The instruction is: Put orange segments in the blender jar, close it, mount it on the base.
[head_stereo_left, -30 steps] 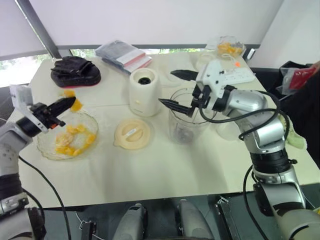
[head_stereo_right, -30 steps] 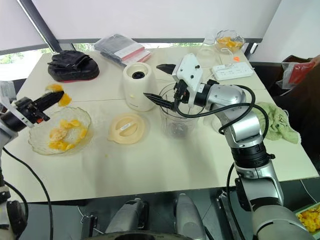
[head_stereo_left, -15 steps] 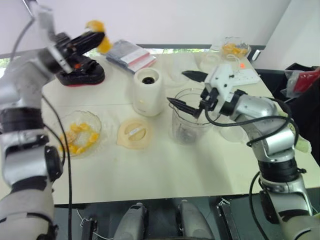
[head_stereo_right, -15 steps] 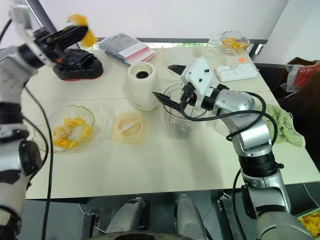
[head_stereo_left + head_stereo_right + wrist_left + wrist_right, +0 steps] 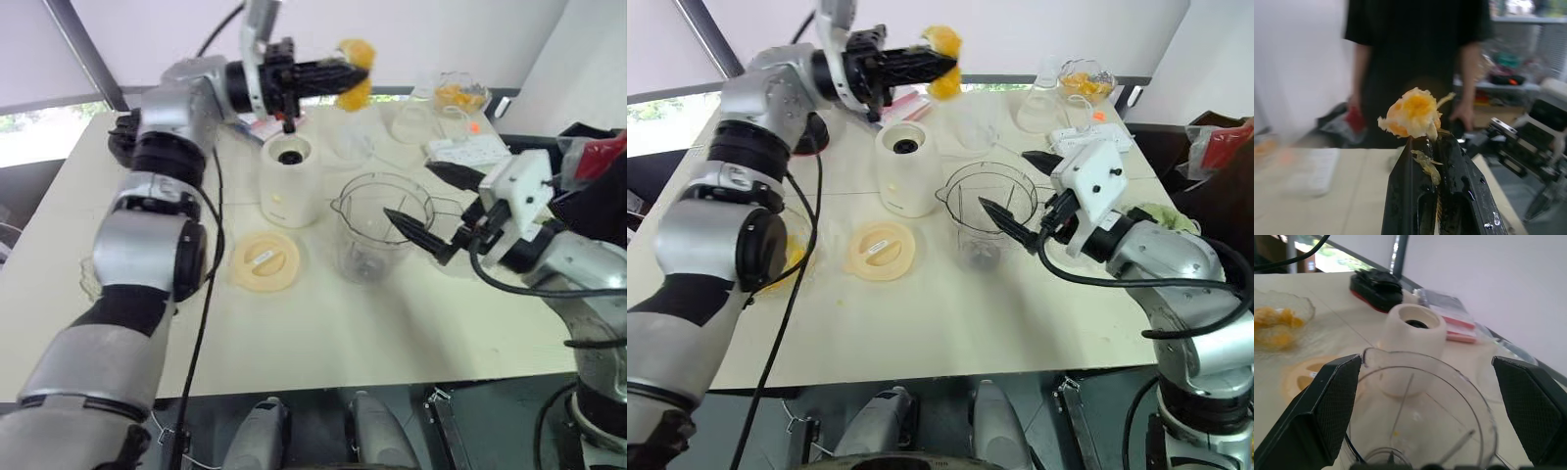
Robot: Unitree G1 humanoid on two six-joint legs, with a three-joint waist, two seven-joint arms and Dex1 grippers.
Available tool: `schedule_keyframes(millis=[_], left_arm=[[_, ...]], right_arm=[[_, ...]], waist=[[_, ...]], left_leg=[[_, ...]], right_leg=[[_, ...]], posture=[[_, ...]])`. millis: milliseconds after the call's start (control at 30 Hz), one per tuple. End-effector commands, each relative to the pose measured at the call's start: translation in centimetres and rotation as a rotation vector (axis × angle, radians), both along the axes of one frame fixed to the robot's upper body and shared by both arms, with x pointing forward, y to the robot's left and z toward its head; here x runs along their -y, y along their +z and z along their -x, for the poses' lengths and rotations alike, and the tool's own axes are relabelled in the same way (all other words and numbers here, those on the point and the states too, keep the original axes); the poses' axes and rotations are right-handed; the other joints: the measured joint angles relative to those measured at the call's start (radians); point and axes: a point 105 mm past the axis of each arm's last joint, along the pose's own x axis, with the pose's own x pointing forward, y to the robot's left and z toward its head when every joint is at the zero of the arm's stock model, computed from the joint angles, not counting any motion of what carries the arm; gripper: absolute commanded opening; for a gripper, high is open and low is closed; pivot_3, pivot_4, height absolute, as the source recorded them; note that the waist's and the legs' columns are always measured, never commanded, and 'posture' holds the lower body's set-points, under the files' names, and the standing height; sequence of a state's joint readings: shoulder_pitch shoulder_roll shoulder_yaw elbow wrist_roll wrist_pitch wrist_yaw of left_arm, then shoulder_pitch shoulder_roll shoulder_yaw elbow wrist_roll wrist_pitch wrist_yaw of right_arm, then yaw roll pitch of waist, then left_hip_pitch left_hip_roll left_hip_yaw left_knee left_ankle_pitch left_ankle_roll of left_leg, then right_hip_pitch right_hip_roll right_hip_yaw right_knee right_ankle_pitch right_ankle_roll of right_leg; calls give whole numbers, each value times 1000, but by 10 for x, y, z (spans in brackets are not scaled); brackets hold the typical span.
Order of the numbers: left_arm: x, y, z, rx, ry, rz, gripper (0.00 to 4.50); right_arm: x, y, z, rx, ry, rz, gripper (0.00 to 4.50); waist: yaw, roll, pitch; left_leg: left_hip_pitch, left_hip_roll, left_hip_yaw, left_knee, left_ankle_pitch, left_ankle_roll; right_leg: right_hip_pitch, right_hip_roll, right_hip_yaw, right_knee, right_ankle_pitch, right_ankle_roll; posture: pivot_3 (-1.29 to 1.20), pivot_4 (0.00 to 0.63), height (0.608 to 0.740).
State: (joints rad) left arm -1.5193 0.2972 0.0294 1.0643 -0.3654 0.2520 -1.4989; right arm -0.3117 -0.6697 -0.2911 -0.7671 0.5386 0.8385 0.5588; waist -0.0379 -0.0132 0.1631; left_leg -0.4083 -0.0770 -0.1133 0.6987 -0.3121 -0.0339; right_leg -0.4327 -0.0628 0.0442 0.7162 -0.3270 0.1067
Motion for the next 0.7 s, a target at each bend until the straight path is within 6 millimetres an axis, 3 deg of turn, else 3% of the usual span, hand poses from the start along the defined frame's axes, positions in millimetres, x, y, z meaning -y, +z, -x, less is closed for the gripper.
schedule_keyframes(millis=[33,233,500,600,700], left_arm=[[19,-3,12,38,-104,-75,70],[43,-57,15,22,-169,-278,70],[56,-92,17,12,-192,-408,70],[57,-96,17,9,-191,-415,886],[60,-94,17,7,-190,-391,2303]], right_arm=[[6,8,14,37,-35,17,4500],[13,2,34,4,-88,21,4500],[21,-8,56,-54,-140,10,4500],[25,-9,61,-70,-175,-5,4500],[28,-10,65,-86,-200,-15,4500]], waist=[[0,0,0],[-2,-1,1],[5,-2,1],[15,-3,2],[23,-4,2]], left_leg=[[0,0,0,0,0,0],[0,0,0,0,0,1],[1,0,0,0,-3,5],[1,0,0,0,-3,6],[1,0,1,1,-3,6]], right_leg=[[0,0,0,0,0,0],[0,0,1,0,0,0],[1,0,2,0,0,0],[2,0,1,0,0,0],[3,1,1,0,0,0]], posture=[[0,150,740],[0,150,740],[0,150,740],[0,150,740],[0,150,740]])
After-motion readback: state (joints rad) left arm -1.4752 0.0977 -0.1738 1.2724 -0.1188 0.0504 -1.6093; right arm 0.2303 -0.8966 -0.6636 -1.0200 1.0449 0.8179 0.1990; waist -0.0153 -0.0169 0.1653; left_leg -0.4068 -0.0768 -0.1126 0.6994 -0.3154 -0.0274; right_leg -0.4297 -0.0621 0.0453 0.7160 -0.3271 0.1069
